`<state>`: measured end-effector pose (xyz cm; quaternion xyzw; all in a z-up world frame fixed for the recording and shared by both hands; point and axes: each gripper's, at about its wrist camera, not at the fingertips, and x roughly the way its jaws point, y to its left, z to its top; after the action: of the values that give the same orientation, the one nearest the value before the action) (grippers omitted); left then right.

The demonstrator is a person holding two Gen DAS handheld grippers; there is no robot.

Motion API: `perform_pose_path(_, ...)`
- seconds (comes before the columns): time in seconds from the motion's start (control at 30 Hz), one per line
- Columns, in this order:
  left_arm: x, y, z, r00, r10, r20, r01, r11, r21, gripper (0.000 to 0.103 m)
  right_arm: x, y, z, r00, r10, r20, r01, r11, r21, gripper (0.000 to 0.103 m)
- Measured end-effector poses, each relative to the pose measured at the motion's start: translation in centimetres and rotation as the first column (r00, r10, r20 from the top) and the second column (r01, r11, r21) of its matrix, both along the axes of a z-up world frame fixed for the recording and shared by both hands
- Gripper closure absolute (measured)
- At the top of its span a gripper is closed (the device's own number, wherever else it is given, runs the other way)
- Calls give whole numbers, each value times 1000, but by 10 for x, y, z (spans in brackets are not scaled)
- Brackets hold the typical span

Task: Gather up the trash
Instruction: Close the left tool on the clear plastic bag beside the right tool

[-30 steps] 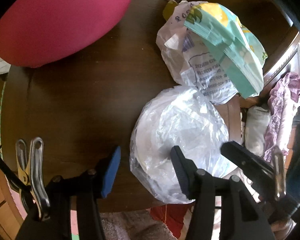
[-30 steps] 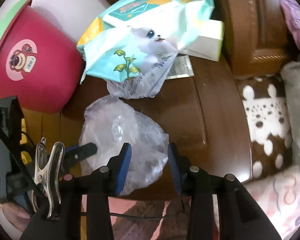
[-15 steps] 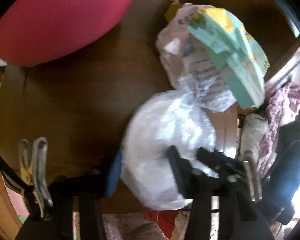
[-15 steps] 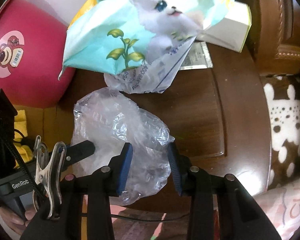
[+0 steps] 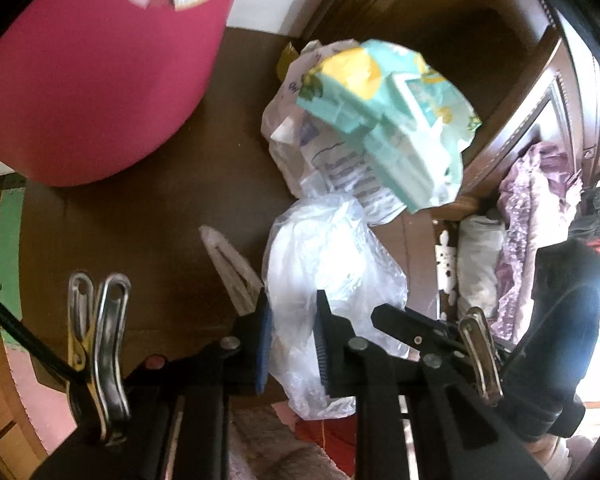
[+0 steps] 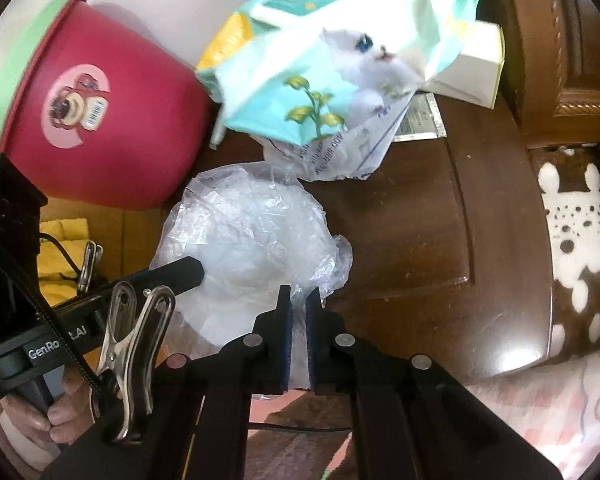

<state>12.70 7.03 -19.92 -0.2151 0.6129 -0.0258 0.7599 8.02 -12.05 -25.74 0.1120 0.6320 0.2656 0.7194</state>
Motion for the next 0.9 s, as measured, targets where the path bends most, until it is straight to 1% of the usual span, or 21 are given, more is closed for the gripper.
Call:
perform_pose_path(0.27, -9, 7, 47, 996, -18, 82, 18, 1000, -3, 84, -11, -13, 41, 998, -26, 53, 23, 998, 62, 96)
perform_pose_path(0.37, -11, 6, 70, 993, -13, 119, 13, 1000, 0, 84, -12, -19, 61, 996, -32, 78, 25, 996, 85, 96)
perform_pose_path(0.47, -10, 0, 83, 990, -7, 139, 6, 1000, 8, 84, -15, -21, 81, 993, -43, 106, 31, 993, 111, 96)
perform_pose_path(0.57, -12, 3, 100, 987, 2, 163, -4, 1000, 7, 84, -18, -19, 97, 990, -49, 136, 32, 992, 126, 96)
perform_pose_path(0.6, -12, 3, 105, 985, 4, 173, -6, 1000, 7, 84, -17, -23, 107, 988, -50, 147, 31, 991, 130, 96)
perform_pose_path(0.67, -13, 5, 118, 981, 8, 196, -9, 1000, 6, 84, -19, -29, 118, 984, -54, 168, 30, 989, 142, 96)
perform_pose_path(0.8, -13, 3, 131, 976, 9, 218, -11, 1000, 8, 84, -18, -31, 138, 978, -60, 198, 29, 987, 159, 96)
perform_pose_path(0.9, -11, 2, 133, 975, 13, 220, -16, 1000, 10, 80, -19, -31, 145, 975, -61, 214, 26, 986, 166, 96)
